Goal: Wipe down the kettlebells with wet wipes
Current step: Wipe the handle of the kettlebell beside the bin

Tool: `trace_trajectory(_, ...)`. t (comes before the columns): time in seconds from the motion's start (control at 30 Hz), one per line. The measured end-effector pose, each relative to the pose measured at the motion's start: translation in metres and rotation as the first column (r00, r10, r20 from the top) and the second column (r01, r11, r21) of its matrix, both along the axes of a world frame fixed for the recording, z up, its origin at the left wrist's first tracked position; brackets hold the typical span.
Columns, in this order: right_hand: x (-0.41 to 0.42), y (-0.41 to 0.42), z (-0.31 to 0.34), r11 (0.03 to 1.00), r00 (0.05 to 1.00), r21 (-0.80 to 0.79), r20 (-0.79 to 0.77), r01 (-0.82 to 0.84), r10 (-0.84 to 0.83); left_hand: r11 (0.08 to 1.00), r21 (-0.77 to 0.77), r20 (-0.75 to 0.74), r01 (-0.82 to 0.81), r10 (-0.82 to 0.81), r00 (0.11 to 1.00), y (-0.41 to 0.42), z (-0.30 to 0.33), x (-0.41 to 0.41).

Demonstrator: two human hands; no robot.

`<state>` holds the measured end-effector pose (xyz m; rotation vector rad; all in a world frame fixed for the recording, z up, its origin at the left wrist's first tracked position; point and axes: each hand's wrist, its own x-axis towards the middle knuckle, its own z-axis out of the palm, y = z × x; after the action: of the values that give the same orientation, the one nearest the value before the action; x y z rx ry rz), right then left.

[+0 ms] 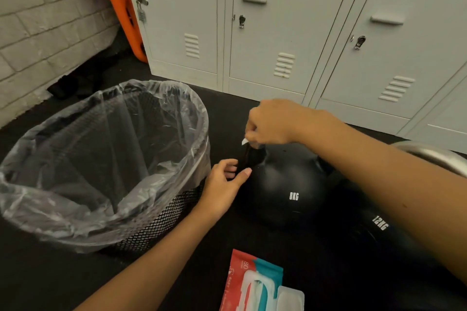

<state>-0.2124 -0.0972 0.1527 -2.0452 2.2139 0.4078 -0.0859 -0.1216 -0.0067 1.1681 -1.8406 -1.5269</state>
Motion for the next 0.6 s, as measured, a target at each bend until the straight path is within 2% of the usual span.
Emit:
trace_trajectory(0.17, 0.018, 0.004, -0.015, 0.979, 0.926, 0.061, -0.317, -0.197, 0.206, 0.995, 0.080, 0.015, -0.054, 0.053, 0.998, -0.002, 0.000, 0.005)
trace_trajectory(0.23, 0.022, 0.003, -0.023, 0.945, 0.852, 0.131, -0.410, -0.299, 0.327, 0.996, 0.080, 0.029, -0.047, 0.045, 0.999, 0.000, -0.001, 0.004)
trace_trajectory(0.33, 0.023, 0.006, -0.046, 0.868, 0.691, 0.239, -0.529, -0.435, 0.492, 0.996, 0.082, 0.032, -0.026, 0.023, 0.999, 0.003, 0.000, 0.003)
trace_trajectory(0.43, 0.016, 0.020, -0.070, 0.820, 0.587, 0.298, -0.583, -0.488, 0.562, 0.998, 0.066, 0.022, -0.023, 0.022, 1.000, 0.003, 0.005, 0.002)
trace_trajectory(0.5, 0.010, 0.034, -0.081, 0.802, 0.555, 0.329, -0.589, -0.499, 0.587, 0.997, 0.062, 0.009, -0.036, 0.035, 0.999, 0.002, 0.008, 0.003)
trace_trajectory(0.6, 0.002, 0.050, -0.090, 0.802, 0.582, 0.306, -0.562, -0.513, 0.587, 0.996, 0.075, 0.004, -0.048, 0.048, 0.999, 0.001, 0.012, 0.005)
